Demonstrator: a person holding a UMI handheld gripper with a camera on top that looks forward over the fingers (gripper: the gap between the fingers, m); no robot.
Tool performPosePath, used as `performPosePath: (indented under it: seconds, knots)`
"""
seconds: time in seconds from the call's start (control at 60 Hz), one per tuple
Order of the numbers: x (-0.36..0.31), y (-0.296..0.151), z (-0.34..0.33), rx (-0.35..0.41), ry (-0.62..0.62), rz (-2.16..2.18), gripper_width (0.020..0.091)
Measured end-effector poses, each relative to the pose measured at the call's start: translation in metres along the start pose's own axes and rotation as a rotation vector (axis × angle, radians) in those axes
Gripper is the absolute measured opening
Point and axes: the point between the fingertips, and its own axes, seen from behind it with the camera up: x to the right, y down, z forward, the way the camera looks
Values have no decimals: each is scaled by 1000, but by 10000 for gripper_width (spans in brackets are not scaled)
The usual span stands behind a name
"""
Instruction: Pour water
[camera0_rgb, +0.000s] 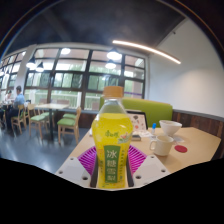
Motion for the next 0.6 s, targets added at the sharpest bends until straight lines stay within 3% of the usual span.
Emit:
performPosePath:
  seconds: [0.1, 0.15, 0.167, 0.35, 0.433, 0.6]
  knots:
    - [6, 1, 12, 34, 8, 2, 314]
    - [4, 1, 11, 32, -11, 5, 315]
    - [3, 0, 11, 31, -18, 3, 274]
    - [2, 2, 23, -17, -83, 73, 271]
    - [6, -17, 37, -13, -138, 199, 271]
    - [37, -48, 89, -29, -247, 772, 271]
